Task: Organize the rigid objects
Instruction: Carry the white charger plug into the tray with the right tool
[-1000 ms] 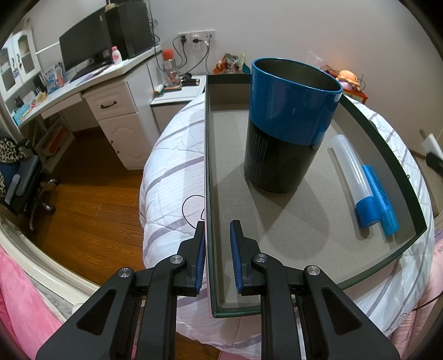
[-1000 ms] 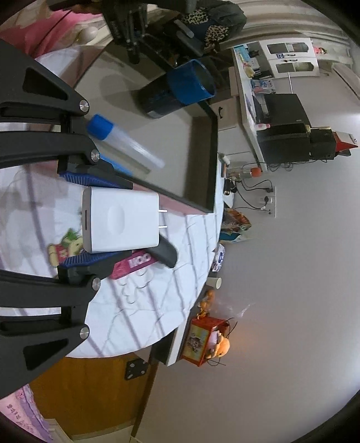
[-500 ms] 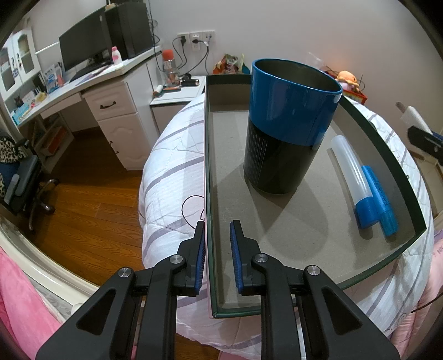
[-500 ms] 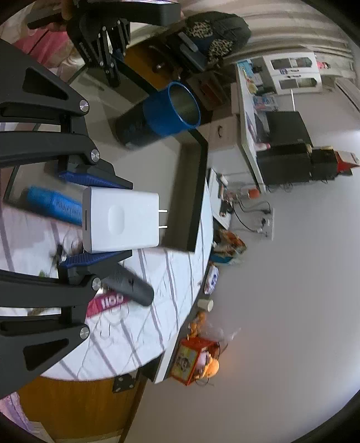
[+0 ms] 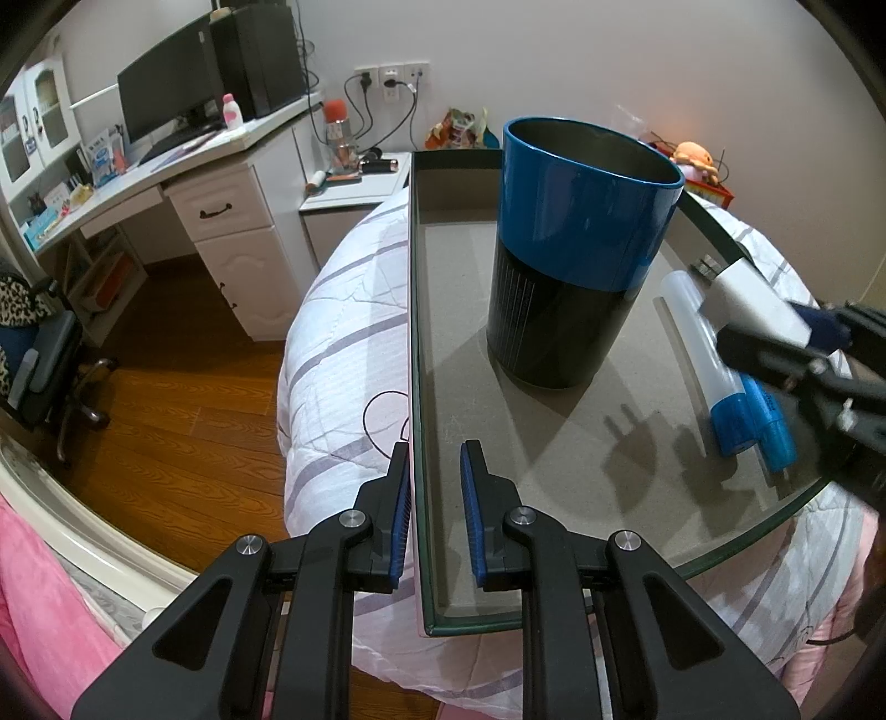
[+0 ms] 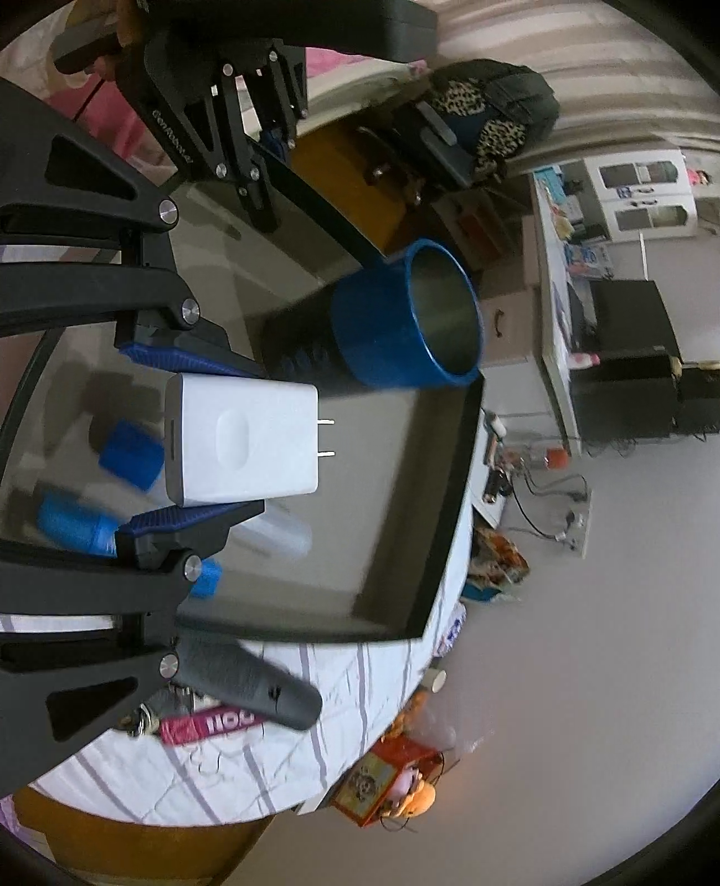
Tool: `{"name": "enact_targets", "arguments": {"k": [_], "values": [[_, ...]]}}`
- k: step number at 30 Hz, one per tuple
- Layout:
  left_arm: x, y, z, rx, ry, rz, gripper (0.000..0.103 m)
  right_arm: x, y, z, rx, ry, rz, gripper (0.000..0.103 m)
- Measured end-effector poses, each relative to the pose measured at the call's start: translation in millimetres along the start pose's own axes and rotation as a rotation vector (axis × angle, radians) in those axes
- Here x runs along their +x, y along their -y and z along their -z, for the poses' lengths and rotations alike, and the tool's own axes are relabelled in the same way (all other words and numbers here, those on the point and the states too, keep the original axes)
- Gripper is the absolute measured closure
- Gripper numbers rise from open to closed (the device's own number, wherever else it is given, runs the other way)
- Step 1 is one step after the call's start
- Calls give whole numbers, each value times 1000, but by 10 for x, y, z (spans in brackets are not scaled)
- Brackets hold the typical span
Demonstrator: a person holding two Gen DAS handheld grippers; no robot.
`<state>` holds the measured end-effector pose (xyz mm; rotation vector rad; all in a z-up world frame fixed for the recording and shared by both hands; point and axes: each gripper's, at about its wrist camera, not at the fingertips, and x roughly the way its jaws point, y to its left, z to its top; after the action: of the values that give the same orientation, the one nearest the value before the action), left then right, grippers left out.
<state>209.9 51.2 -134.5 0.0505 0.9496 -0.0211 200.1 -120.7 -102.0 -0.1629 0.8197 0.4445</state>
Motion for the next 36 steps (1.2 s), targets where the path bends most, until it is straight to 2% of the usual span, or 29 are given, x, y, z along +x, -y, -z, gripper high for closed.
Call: {"name": "enact_targets", "arguments": {"k": [7, 16, 36], "values": [[1, -1, 0, 0, 0, 0, 87, 214, -153, 51, -24, -66, -23, 62], [3, 1, -1, -1, 0, 1, 87, 343, -209, 55, -28, -108, -7, 61], [-1, 12, -7, 1, -1, -5, 87, 304, -215, 88, -22, -97, -10, 60]]}}
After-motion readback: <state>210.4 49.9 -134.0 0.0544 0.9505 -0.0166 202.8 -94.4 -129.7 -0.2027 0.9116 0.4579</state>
